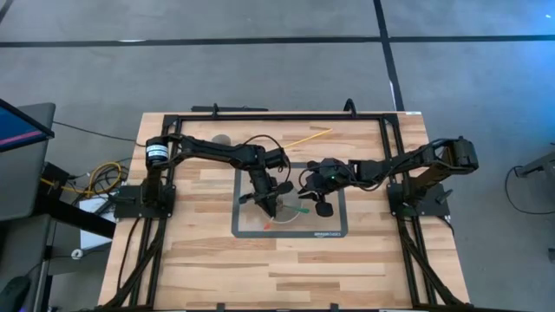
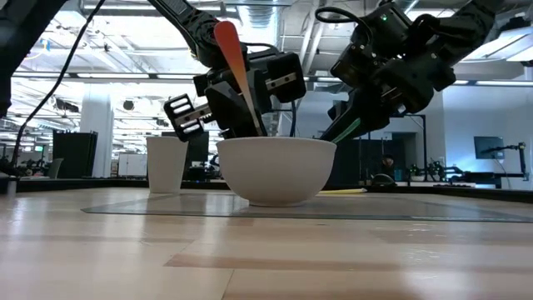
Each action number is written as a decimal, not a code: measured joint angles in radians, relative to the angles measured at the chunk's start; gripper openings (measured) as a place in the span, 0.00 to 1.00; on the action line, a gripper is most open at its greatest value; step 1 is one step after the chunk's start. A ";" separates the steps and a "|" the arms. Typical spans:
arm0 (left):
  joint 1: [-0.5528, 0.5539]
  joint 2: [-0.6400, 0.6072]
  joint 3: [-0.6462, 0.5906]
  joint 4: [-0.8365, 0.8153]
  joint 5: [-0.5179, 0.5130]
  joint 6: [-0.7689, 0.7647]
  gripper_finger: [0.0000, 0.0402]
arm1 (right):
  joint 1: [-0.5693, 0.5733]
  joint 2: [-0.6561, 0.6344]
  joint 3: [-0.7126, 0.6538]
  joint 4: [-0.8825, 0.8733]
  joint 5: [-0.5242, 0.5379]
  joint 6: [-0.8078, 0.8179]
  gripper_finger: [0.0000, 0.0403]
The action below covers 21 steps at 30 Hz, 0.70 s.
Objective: Pick & Place Utensil
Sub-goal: Put the orange fork into the white bowl
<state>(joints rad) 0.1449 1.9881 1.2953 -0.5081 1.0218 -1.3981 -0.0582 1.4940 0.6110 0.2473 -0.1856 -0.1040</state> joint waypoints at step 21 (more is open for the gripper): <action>0.001 -0.001 0.001 0.050 -0.051 0.028 0.05 | 0.000 0.000 0.000 0.000 0.000 0.011 0.16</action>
<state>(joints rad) 0.1455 1.9873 1.2961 -0.4583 0.9708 -1.3701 -0.0582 1.4940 0.6113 0.2474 -0.1860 -0.0930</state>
